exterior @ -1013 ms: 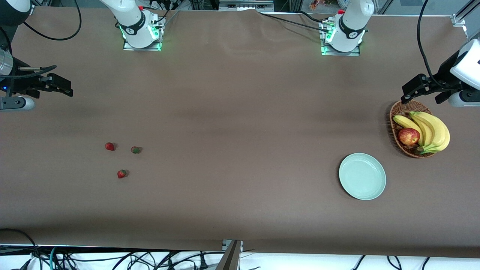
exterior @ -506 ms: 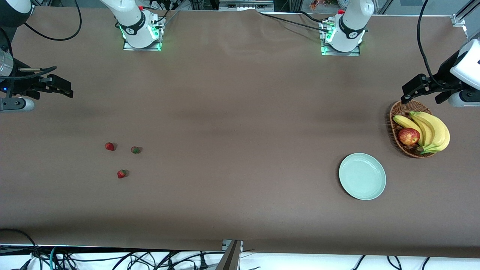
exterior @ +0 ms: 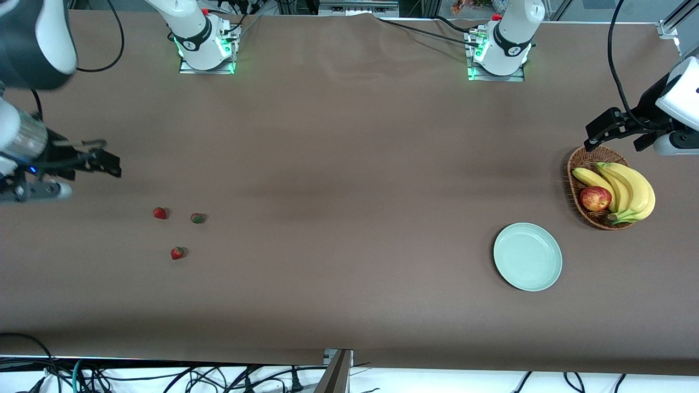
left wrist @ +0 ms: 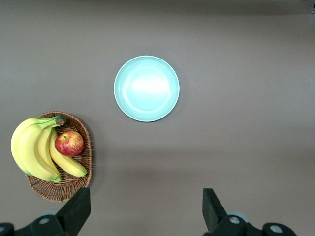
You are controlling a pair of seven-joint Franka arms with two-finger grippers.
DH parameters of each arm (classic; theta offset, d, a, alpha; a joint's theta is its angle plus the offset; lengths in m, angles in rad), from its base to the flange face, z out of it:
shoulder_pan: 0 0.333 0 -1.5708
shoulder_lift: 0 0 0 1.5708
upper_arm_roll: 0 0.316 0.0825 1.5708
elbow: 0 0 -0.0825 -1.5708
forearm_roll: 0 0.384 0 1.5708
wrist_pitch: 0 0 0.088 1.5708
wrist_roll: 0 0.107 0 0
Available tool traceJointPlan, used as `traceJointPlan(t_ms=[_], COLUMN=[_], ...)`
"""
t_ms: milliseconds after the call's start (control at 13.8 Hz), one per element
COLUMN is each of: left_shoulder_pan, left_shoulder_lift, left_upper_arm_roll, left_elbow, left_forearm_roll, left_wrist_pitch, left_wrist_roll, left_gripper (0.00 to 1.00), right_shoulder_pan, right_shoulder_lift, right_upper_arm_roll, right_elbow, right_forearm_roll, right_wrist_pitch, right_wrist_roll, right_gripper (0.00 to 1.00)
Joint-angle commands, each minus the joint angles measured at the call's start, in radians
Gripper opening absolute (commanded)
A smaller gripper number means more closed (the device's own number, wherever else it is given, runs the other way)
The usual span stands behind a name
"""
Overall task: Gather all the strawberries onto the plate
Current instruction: 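Reach the right gripper down and grasp a red strawberry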
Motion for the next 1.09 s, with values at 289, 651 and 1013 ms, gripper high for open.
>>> traceJointPlan(t_ms=[289, 651, 1013], left_shoulder_pan=[0.007, 0.008, 0.019], left_shoulder_lift=[0.013, 0.013, 0.02], left_upper_arm_roll=[-0.001, -0.001, 0.001], left_elbow=[0.03, 0.03, 0.03], left_forearm_roll=[-0.015, -0.015, -0.015], left_wrist_pitch=[-0.016, -0.016, -0.016], left_wrist_roll=[0.011, 0.013, 0.017], left_gripper=[1.0, 1.0, 1.0], right_shoulder_pan=[-0.003, -0.001, 0.001], right_shoulder_lift=[0.195, 0.346, 0.47], right_upper_arm_roll=[0.003, 0.004, 0.007], right_elbow=[0.01, 0.01, 0.01], right_forearm_roll=[0.005, 0.008, 0.045], right_wrist_pitch=[0.194, 0.37, 0.559], right_wrist_roll=[0.003, 0.012, 0.02], right_gripper=[1.0, 1.0, 1.0])
